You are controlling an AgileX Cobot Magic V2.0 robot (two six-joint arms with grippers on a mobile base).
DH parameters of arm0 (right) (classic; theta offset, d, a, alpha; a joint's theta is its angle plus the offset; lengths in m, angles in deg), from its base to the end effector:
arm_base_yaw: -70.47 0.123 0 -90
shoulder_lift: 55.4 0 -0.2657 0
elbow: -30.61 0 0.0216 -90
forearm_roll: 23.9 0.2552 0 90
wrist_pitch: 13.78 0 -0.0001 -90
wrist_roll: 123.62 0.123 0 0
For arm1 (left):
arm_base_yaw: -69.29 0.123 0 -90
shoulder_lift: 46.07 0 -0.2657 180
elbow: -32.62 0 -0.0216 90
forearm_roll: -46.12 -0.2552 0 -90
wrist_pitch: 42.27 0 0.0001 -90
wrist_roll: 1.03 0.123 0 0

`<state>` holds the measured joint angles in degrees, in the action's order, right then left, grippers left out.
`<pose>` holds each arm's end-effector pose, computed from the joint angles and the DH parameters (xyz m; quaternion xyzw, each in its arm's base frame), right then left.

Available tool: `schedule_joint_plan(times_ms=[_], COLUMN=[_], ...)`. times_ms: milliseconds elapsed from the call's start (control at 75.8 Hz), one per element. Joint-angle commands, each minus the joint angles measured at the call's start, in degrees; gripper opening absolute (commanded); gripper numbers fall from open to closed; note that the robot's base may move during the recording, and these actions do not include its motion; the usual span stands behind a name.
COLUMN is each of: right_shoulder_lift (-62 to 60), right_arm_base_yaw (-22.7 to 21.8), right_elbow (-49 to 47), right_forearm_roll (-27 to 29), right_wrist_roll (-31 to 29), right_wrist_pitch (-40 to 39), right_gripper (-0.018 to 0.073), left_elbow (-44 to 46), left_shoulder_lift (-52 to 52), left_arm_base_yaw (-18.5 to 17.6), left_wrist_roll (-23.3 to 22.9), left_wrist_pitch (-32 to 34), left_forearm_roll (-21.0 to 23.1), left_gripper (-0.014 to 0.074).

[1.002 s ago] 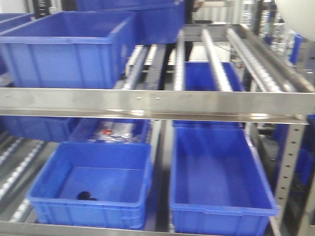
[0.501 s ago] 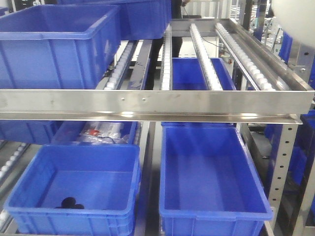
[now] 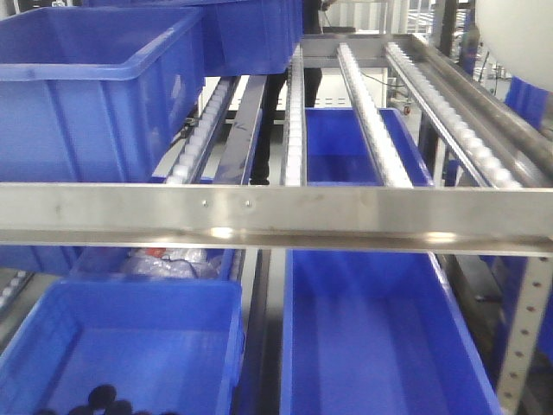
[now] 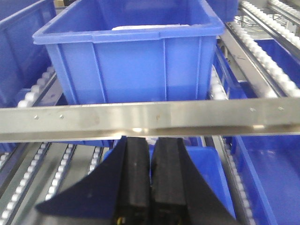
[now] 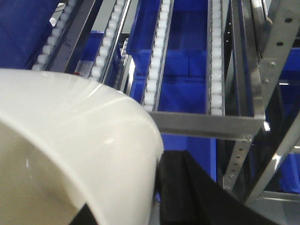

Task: Move white bin to right shelf second layer
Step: 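Approach the roller shelf rack and align with its second layer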

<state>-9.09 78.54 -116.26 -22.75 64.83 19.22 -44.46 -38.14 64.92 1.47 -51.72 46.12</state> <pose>0.1751 0.0262 0.3361 0.0067 0.8311 0.0890 0.5489 0.1115 -0.0085 0.1937 0.0440 0.7328 -0.0111 0.6790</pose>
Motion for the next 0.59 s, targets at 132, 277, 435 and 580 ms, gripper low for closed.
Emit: schedule_joint_plan(times_ms=[132,277,435,580], right_shoulder_lift=[0.02,0.02,0.02,0.02], right_arm_base_yaw=[-0.39,-0.39,-0.39,-0.39], right_elbow=[-1.79,-1.79,-1.79,-1.79], right_forearm_roll=[-0.19,-0.19,-0.19,-0.19], right_wrist_roll=[-0.38,-0.38,-0.38,-0.38], right_wrist_pitch=[-5.73,-5.73,-5.73,-5.73], right_gripper=[0.0055,0.0055,0.0055,0.0055], left_elbow=[-2.11,-2.11,-2.11,-2.11], left_shoulder_lift=[-0.8,-0.8,-0.8,-0.8], left_arm_base_yaw=[-0.15,-0.15,-0.15,-0.15], left_wrist_roll=[-0.3,-0.3,-0.3,-0.3], left_wrist_pitch=[5.01,5.01,5.01,5.01], left_forearm_roll=[0.0,0.0,0.0,0.0], left_gripper=[0.0085,0.0085,0.0085,0.0085])
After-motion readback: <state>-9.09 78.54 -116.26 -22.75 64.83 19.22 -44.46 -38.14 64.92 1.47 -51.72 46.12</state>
